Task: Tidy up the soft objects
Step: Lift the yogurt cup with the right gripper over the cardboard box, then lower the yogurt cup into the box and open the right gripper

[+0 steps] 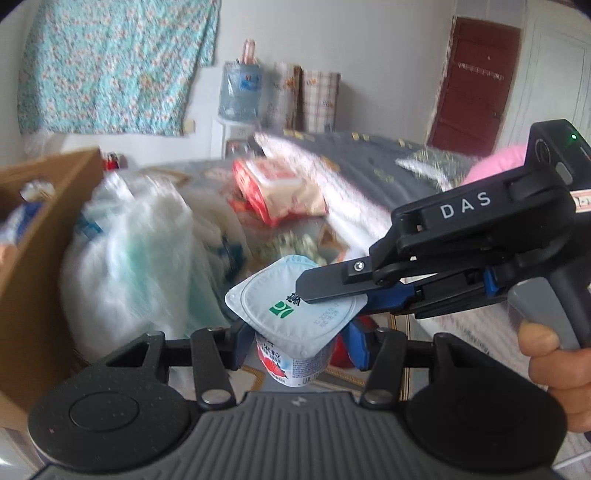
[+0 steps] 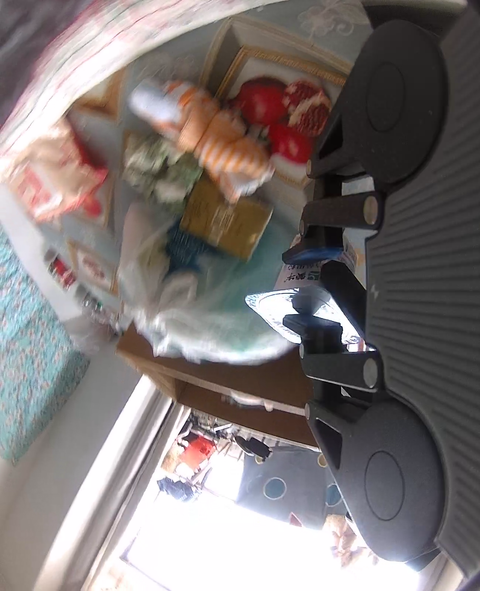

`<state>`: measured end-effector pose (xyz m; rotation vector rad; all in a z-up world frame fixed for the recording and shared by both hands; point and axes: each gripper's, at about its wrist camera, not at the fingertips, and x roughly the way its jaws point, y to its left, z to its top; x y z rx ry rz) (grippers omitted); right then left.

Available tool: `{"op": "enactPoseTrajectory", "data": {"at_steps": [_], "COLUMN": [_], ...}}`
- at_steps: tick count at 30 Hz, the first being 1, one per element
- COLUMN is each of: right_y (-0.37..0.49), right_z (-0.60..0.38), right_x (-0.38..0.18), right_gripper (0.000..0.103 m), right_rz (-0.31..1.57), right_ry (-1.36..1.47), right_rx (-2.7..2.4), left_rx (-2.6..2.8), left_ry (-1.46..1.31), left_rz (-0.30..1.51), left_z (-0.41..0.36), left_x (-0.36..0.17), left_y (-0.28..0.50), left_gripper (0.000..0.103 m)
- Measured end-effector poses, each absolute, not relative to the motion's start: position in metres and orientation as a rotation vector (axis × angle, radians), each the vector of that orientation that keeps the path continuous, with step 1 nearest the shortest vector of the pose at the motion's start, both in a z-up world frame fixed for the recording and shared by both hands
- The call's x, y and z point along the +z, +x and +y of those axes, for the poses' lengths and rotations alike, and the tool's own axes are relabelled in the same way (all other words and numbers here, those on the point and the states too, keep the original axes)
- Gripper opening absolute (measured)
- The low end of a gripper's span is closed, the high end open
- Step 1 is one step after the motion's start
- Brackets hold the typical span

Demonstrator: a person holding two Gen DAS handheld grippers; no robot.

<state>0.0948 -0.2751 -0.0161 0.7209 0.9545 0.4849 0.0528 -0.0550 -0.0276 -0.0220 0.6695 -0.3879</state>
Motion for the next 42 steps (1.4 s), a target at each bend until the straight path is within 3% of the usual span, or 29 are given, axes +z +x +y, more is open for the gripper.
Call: {"op": "enactPoseTrajectory", "data": {"at_steps": [9, 16, 29, 38, 42], "right_y": [0.127, 0.188, 0.266, 0.283, 0.285], "right_z": [-0.192, -0.072, 0.102, 0.132, 0.138], "right_x": [0.058, 0.081, -0.018, -0.063, -0.082], "right_gripper": [0.029, 0.029, 0.03, 0.03, 0.03], "right_rz": [0.891, 1.01, 1.451, 1.534, 1.58], "right_ry": [0.589, 0.518, 0.414, 0.462, 0.496], "right_rx": [0.702, 0.908, 0.942, 0.935, 0.927], "left_rx": [-0.222, -0.013, 0.174, 0.215, 0.23], "left_ry": [-0.029, -0.058, -0.197, -0.147, -0.104], "left_rz": [0.534, 0.566, 0.912, 0.992, 0.979], "left_z": [0.005, 0.089, 0.224, 0.256, 0.259], "left_x": [0.043, 0.082, 0.014, -0.01, -0.012], "left_y": [0.039, 0.048, 0.113, 0.112, 0.113], "left_gripper": [0.053, 0.053, 0.053, 0.053, 0.063]}}
